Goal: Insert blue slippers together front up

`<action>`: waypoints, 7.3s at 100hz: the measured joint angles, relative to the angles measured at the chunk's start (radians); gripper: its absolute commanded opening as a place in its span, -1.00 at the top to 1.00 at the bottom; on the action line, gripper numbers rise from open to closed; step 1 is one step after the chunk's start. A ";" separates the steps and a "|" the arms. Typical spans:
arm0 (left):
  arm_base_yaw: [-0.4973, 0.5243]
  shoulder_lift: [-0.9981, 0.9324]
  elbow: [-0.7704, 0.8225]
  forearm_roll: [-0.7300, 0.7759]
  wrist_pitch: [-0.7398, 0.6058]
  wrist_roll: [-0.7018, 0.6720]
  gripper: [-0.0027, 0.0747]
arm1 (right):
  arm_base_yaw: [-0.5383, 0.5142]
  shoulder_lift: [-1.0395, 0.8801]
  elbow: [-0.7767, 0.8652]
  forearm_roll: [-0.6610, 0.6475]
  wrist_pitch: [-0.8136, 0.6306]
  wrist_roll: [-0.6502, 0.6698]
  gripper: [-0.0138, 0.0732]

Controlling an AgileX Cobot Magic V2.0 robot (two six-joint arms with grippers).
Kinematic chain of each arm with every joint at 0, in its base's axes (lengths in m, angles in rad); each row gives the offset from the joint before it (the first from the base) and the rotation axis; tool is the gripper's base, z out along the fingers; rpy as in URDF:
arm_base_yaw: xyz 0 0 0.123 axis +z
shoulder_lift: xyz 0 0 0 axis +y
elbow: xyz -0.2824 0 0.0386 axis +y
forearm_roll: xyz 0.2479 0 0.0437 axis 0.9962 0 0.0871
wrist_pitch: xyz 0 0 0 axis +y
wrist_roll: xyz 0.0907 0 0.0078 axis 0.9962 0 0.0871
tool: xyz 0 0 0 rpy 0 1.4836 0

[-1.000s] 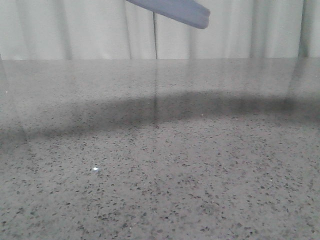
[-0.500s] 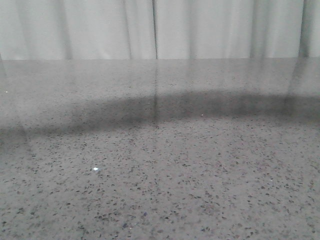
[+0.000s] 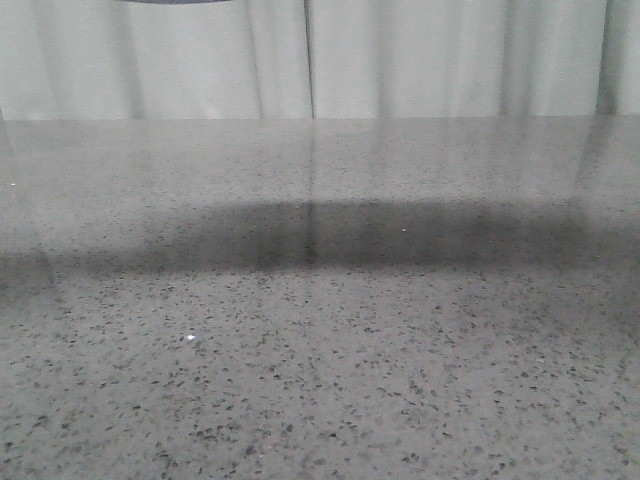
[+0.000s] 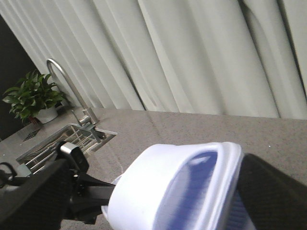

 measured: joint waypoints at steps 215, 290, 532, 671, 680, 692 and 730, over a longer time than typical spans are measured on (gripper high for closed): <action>0.023 0.259 0.000 0.177 -0.004 0.030 0.84 | 0.000 -0.085 0.000 -0.104 -0.018 -0.002 -0.75; 0.023 0.259 0.000 0.177 -0.187 0.275 0.07 | 0.000 -0.085 0.000 -0.105 0.005 -0.002 -0.75; 0.025 -0.664 0.383 0.155 -0.729 0.834 0.89 | 0.000 -0.425 0.503 -0.481 -0.645 0.000 0.92; 0.025 -0.714 0.413 0.534 -0.790 0.708 0.89 | 0.000 -0.425 0.503 -0.481 -0.645 0.000 0.93; 0.025 -0.748 0.430 0.781 -0.764 0.503 0.89 | 0.000 -0.425 0.503 -0.481 -0.645 0.000 0.93; 0.051 -0.791 0.492 1.023 -0.743 0.236 0.89 | 0.000 -0.425 0.503 -0.481 -0.645 0.000 0.93; 0.142 -1.015 0.675 1.595 -0.689 -0.437 0.89 | 0.000 -0.425 0.503 -0.481 -0.645 0.000 0.93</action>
